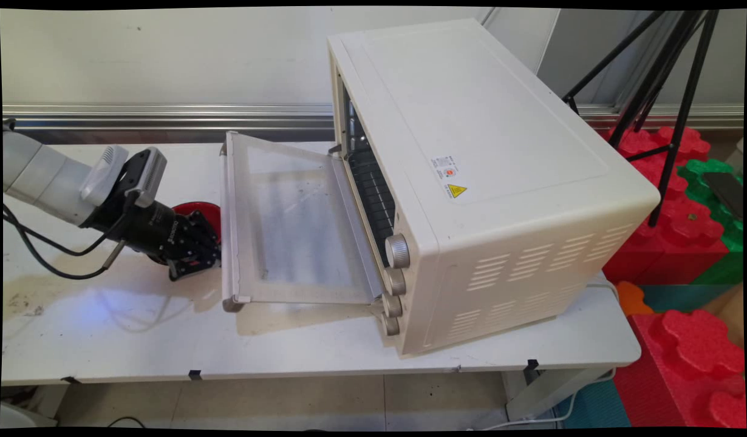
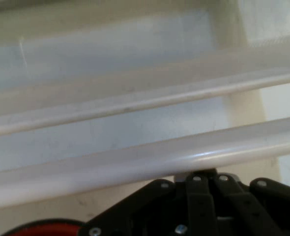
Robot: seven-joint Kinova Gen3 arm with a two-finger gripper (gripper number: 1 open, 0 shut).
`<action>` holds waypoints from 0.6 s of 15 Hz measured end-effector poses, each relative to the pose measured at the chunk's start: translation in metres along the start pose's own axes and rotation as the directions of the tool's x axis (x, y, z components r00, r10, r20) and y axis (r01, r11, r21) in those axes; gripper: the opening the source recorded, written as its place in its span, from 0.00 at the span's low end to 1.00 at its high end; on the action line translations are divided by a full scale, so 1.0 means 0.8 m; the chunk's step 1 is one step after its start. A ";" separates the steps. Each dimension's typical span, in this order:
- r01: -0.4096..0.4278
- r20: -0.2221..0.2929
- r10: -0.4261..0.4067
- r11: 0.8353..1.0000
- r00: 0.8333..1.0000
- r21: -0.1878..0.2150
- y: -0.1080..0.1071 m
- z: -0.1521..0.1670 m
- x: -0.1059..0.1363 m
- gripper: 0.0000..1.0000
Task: Close the oven
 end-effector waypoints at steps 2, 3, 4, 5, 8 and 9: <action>0.002 -0.021 -0.002 1.000 1.000 0.004 -0.001 0.000 0.004 0.00; 0.002 -0.030 -0.002 1.000 1.000 0.005 -0.002 0.000 0.006 0.00; 0.001 -0.040 -0.001 1.000 0.999 0.006 -0.003 0.000 0.008 0.00; 0.003 -0.057 -0.002 1.000 0.998 0.010 -0.004 -0.001 0.011 0.00; -0.001 -0.104 0.003 1.000 0.995 0.017 -0.009 -0.002 0.028 0.00; -0.001 -0.116 0.003 1.000 0.993 0.020 -0.010 -0.003 0.032 0.00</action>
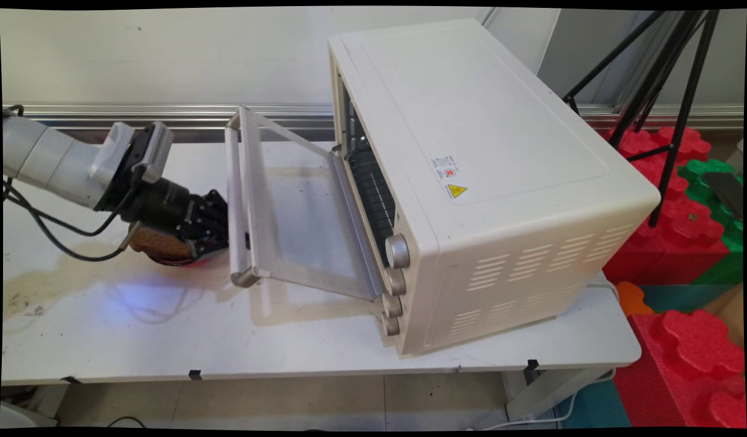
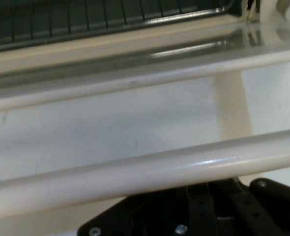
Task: Close the oven
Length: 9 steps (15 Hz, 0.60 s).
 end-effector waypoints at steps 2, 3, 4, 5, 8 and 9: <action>0.000 -0.024 0.000 1.000 1.000 0.007 -0.001 0.000 0.009 0.00; -0.003 -0.037 0.004 1.000 0.999 0.008 -0.004 0.002 0.015 0.00; -0.005 -0.054 0.006 1.000 0.999 0.012 -0.006 0.003 0.023 0.00; -0.008 -0.066 0.009 1.000 0.998 0.016 -0.008 0.005 0.029 0.00; -0.011 -0.092 0.013 1.000 0.996 0.028 -0.013 0.007 0.040 0.00; -0.013 -0.099 0.016 0.999 0.995 0.031 -0.016 0.009 0.045 0.00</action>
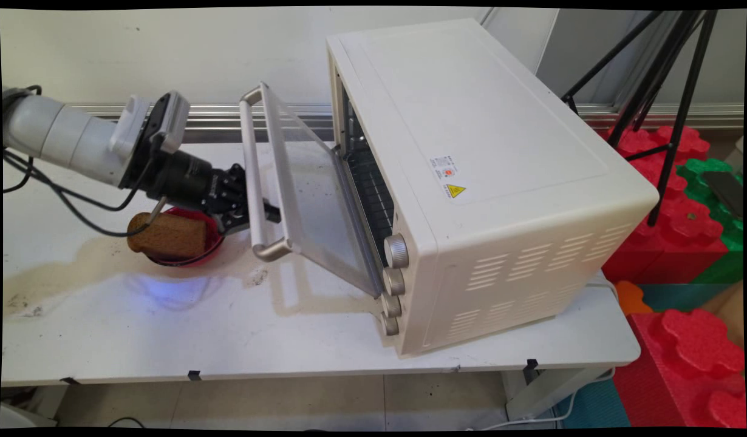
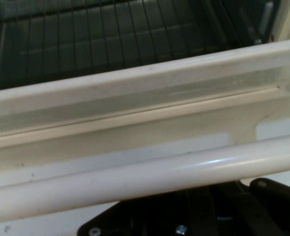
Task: Close the oven
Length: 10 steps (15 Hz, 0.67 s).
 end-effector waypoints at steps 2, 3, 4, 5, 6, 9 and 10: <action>-0.003 -0.010 0.003 1.000 1.000 0.006 -0.004 0.004 0.006 0.00; -0.005 -0.012 0.005 1.000 1.000 0.009 -0.006 0.006 0.009 0.00; -0.006 -0.013 0.007 1.000 1.000 0.011 -0.008 0.007 0.010 0.00; -0.009 -0.013 0.009 1.000 1.000 0.012 -0.009 0.009 0.012 0.00; -0.010 -0.013 0.010 1.000 1.000 0.013 -0.010 0.010 0.013 0.00; -0.015 -0.007 0.015 1.000 1.000 0.016 -0.013 0.011 0.015 0.00; -0.017 -0.004 0.017 1.000 1.000 0.016 -0.014 0.011 0.015 0.00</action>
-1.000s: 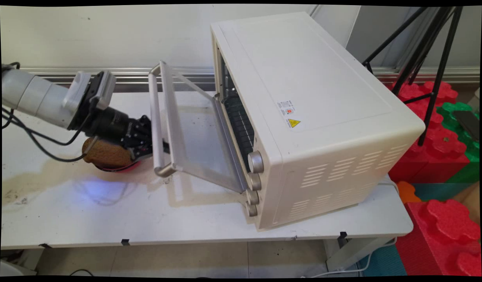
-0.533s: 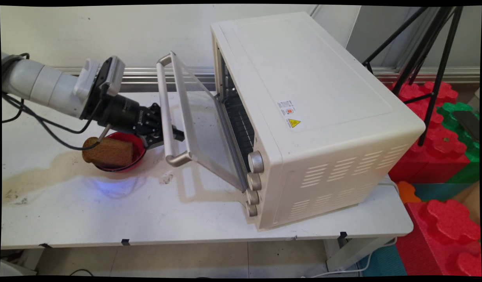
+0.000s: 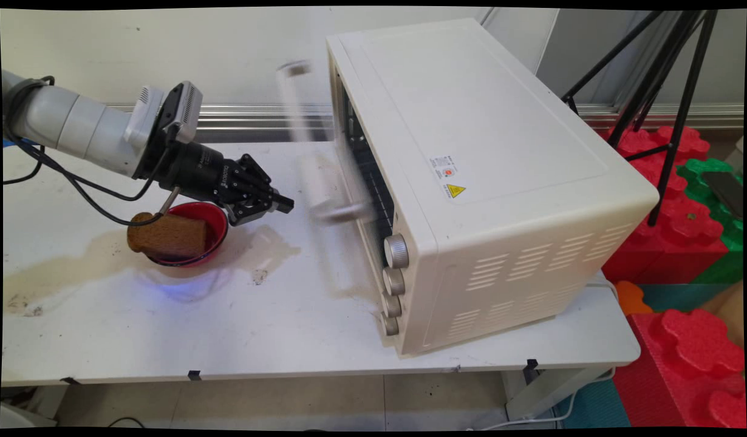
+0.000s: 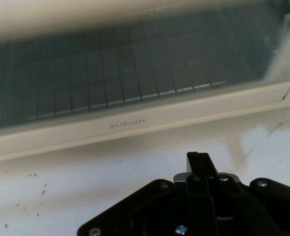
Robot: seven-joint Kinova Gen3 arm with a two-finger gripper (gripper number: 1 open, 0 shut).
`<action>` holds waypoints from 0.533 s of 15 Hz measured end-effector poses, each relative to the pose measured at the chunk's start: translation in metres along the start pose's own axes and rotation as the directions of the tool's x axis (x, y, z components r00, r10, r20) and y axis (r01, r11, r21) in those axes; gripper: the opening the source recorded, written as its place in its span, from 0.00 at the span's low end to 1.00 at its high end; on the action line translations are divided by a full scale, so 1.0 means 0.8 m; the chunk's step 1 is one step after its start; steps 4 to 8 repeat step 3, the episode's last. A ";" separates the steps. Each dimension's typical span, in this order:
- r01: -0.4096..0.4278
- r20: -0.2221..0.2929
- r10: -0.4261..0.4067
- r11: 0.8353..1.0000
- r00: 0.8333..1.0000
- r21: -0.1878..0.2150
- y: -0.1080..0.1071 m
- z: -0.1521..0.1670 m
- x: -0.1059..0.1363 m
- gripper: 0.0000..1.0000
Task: Close the oven
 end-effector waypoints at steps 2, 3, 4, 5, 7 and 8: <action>-0.004 0.009 0.004 1.000 1.000 -0.003 -0.001 -0.003 -0.001 0.00; -0.007 0.014 0.007 1.000 1.000 -0.004 -0.001 -0.005 -0.001 0.00; -0.007 0.014 0.007 1.000 1.000 -0.004 -0.001 -0.005 -0.001 0.00; -0.007 0.014 0.007 1.000 1.000 -0.004 -0.001 -0.005 -0.001 0.00; -0.007 0.014 0.007 1.000 1.000 -0.004 -0.001 -0.005 -0.001 0.00; -0.007 0.014 0.007 1.000 1.000 -0.004 -0.001 -0.005 -0.001 0.00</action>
